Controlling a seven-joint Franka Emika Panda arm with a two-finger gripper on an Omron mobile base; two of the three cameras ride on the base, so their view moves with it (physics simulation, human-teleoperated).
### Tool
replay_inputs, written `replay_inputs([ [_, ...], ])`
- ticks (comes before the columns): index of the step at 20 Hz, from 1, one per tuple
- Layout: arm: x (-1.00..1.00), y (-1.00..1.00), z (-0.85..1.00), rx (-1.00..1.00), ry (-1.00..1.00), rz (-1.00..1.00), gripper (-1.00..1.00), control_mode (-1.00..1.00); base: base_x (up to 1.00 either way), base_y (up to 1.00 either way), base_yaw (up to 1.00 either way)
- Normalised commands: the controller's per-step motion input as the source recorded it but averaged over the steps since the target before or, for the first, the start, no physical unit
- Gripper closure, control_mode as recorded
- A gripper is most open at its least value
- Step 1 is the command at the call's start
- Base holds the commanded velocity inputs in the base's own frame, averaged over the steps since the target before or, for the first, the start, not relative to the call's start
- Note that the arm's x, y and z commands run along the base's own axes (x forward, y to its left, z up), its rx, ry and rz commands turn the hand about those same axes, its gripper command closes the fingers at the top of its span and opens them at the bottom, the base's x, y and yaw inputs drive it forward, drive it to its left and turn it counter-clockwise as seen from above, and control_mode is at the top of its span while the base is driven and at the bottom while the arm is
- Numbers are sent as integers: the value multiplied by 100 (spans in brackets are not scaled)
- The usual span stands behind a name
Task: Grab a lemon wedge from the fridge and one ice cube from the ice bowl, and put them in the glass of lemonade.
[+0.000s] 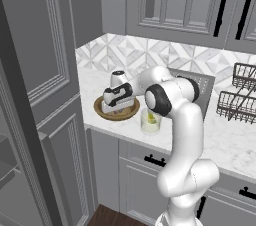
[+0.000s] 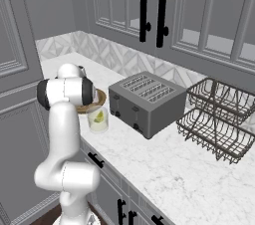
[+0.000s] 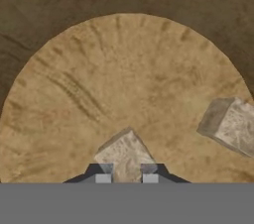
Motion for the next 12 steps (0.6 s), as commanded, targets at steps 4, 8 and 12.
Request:
replay_inputs([
  [4, 0, 0, 0, 0, 0, 0, 100, -100, 0, 0, 0],
  [8, 0, 0, 0, 0, 0, 0, 100, -100, 0, 0, 0],
  [12, 0, 0, 0, 0, 0, 0, 100, -100, 0, 0, 0],
])
